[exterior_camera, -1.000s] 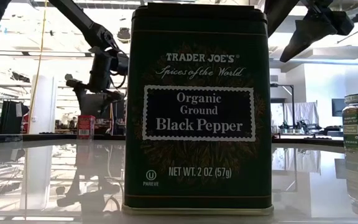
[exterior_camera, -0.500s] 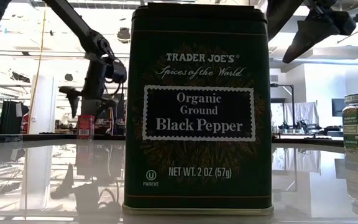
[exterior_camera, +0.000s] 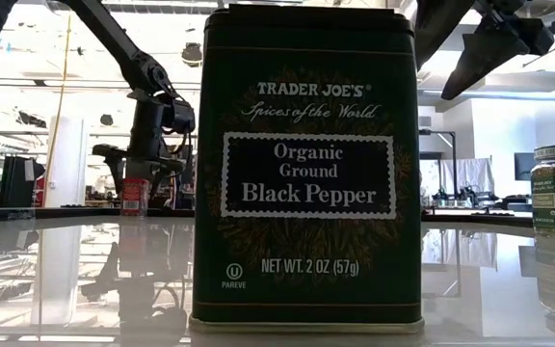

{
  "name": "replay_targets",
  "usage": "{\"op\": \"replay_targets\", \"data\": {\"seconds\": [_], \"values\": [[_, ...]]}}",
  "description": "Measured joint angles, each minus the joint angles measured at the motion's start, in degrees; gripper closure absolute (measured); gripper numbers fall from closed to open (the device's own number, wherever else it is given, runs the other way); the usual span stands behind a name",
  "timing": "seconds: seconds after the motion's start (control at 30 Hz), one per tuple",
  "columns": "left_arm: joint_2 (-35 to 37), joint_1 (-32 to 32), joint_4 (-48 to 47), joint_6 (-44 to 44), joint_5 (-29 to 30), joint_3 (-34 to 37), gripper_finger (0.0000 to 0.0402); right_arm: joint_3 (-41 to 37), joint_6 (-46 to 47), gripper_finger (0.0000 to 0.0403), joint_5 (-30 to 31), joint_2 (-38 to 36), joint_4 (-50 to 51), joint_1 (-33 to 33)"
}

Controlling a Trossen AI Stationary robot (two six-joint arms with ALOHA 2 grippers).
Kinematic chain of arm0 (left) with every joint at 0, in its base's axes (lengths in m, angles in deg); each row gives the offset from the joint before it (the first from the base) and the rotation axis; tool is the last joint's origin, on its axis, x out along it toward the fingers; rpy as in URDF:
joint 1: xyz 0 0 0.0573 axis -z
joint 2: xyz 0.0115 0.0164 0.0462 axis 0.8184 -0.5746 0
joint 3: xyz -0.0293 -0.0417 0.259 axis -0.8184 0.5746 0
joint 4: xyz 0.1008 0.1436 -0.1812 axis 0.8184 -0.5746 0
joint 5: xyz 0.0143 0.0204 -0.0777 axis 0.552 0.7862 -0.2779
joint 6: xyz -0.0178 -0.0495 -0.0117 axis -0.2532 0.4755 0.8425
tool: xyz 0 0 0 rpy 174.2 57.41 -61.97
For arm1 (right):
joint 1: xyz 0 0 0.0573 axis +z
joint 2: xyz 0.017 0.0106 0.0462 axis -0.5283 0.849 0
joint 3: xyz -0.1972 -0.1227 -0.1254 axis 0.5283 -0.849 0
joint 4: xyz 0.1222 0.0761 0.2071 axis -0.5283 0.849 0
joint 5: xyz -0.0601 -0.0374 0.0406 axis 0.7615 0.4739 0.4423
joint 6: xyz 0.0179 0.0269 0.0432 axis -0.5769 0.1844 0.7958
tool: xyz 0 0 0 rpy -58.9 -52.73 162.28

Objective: Sort spices by type
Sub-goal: Put the red seasoning can into the bottom black bin

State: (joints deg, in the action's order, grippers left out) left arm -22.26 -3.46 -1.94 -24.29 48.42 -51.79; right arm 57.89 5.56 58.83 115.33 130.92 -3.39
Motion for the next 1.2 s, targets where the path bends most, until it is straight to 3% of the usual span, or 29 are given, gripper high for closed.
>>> {"op": "replay_targets", "data": {"seconds": [0.73, 0.87, 1.2], "values": [[0.0, 0.0, 0.0, -6.7, 0.1, 0.0, 0.0087, 0.0, 0.6, 0.01, 0.0, 0.0, 0.2, 1.1], [0.0, -0.1, -0.1, -4.0, 0.1, 0.0, 0.0089, 0.0, 0.6, 0.01, 0.0, 0.0, 0.3, 1.1], [0.0, -0.9, -0.2, -2.9, 0.1, -0.1, 0.0142, 0.0, 0.6, 0.01, 0.1, 0.0, 0.2, 1.1]]}}
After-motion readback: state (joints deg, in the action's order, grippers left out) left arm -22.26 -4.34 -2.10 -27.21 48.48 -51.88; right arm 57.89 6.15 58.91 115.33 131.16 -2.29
